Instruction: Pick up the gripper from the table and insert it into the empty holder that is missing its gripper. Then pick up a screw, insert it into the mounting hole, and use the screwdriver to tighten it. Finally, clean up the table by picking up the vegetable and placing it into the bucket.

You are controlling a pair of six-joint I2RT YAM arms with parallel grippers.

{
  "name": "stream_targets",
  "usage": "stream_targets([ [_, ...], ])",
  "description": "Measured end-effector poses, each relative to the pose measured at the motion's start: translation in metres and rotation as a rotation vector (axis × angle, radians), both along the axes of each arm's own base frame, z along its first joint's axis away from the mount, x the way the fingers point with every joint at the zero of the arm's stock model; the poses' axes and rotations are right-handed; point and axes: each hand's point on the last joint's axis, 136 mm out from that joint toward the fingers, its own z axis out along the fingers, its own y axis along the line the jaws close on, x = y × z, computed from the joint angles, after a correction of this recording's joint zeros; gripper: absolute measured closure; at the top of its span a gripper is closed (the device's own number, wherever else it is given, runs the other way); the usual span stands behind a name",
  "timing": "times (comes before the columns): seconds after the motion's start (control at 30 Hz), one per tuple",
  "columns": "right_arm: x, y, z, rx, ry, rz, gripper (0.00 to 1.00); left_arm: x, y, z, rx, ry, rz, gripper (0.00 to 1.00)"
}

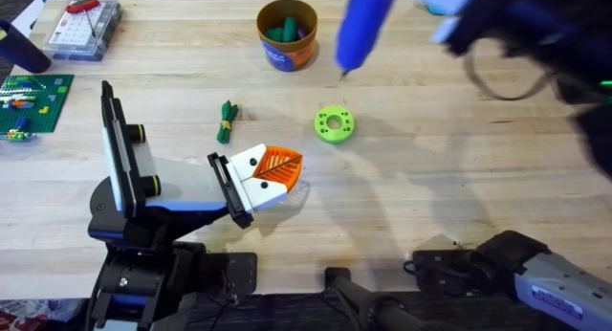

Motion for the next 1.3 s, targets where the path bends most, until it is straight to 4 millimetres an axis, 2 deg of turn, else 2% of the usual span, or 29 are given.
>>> stream_targets([
  [0.1, 0.005, 0.011, -0.026, -0.021, 0.058, 0.028, 0.948, 0.000, 0.000, 0.000, 0.000, 0.000, 0.000, 0.988],
  [0.17, 0.004, 0.015, -0.030, -0.019, 0.058, 0.034, 0.949, 0.000, 0.000, 0.000, 0.000, 0.000, -0.003, 0.988],
  [0.43, -0.010, 0.031, -0.018, 0.000, -0.015, 0.148, 0.951, -0.001, 0.000, 0.000, 0.000, 0.001, -0.003, 0.988],
  [0.63, -0.029, 0.042, -0.008, -0.006, -0.064, 0.279, 0.948, -0.001, 0.000, 0.000, 0.000, 0.000, -0.003, 0.988],
  [0.93, -0.038, 0.069, 0.037, -0.022, -0.194, 0.519, 0.951, -0.001, 0.000, 0.000, 0.000, 0.001, -0.003, 0.988],
  [1.07, -0.043, 0.077, 0.050, -0.012, -0.291, 0.616, 0.949, 0.000, 0.000, 0.000, 0.000, 0.001, -0.003, 0.988],
  [1.3, -0.063, 0.094, 0.044, 0.006, -0.288, 0.763, 0.951, -0.001, 0.000, 0.000, 0.000, 0.002, -0.003, 0.988],
])
